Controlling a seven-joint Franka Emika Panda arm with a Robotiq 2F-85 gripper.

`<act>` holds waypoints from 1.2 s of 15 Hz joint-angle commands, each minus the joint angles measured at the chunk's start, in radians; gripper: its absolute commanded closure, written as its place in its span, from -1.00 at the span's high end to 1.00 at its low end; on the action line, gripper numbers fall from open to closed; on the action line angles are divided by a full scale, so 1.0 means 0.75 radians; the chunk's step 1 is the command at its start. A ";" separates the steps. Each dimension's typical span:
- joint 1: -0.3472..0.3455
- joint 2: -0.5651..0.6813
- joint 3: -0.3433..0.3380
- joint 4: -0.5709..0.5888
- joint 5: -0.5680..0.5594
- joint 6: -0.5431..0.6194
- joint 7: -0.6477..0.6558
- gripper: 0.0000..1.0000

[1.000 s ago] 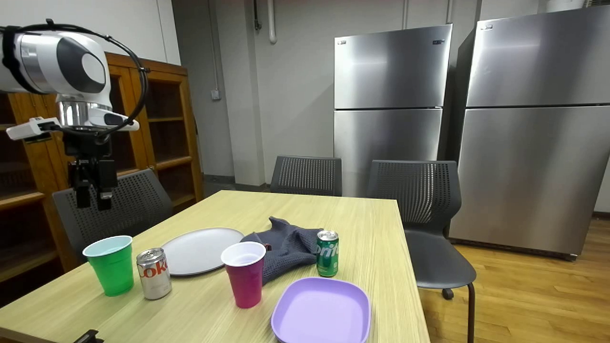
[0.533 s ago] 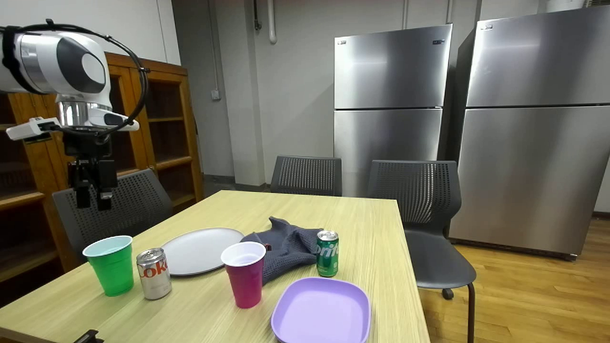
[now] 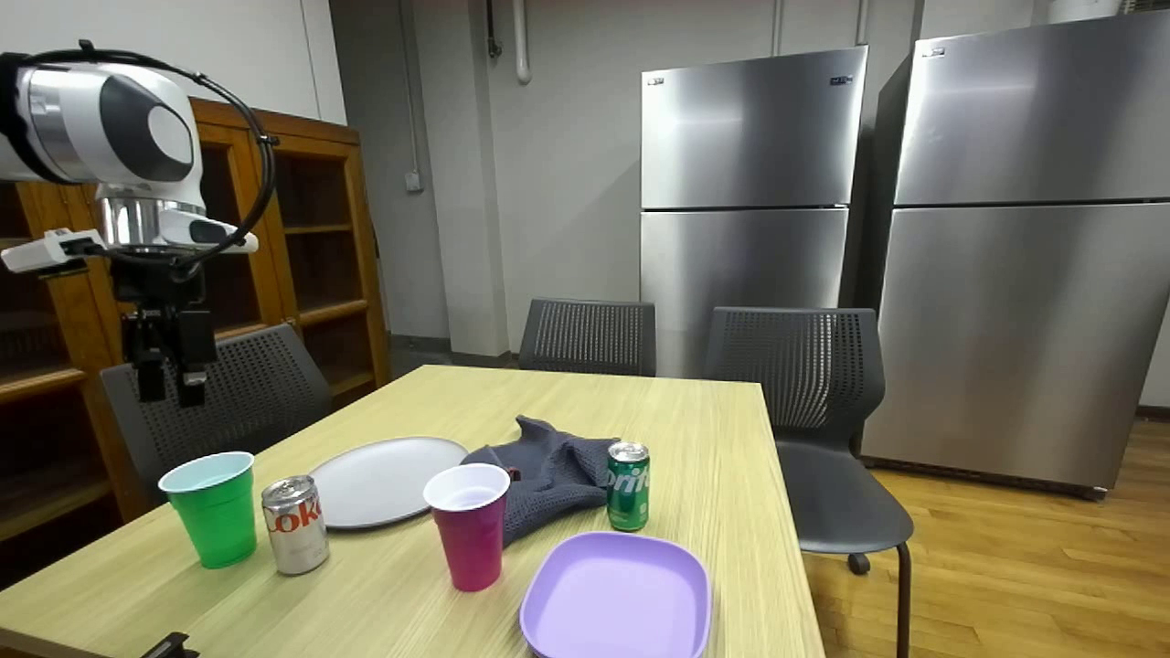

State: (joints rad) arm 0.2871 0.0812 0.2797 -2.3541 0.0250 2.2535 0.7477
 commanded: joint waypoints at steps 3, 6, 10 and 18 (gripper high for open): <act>0.083 0.057 0.004 -0.040 -0.061 0.146 0.231 1.00; 0.100 0.080 -0.016 -0.050 -0.116 0.196 0.329 1.00; 0.096 0.118 -0.053 -0.059 -0.206 0.257 0.418 1.00; 0.095 0.170 -0.139 -0.078 -0.282 0.297 0.508 1.00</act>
State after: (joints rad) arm 0.3495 0.2140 0.1884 -2.3945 -0.1590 2.4599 1.0800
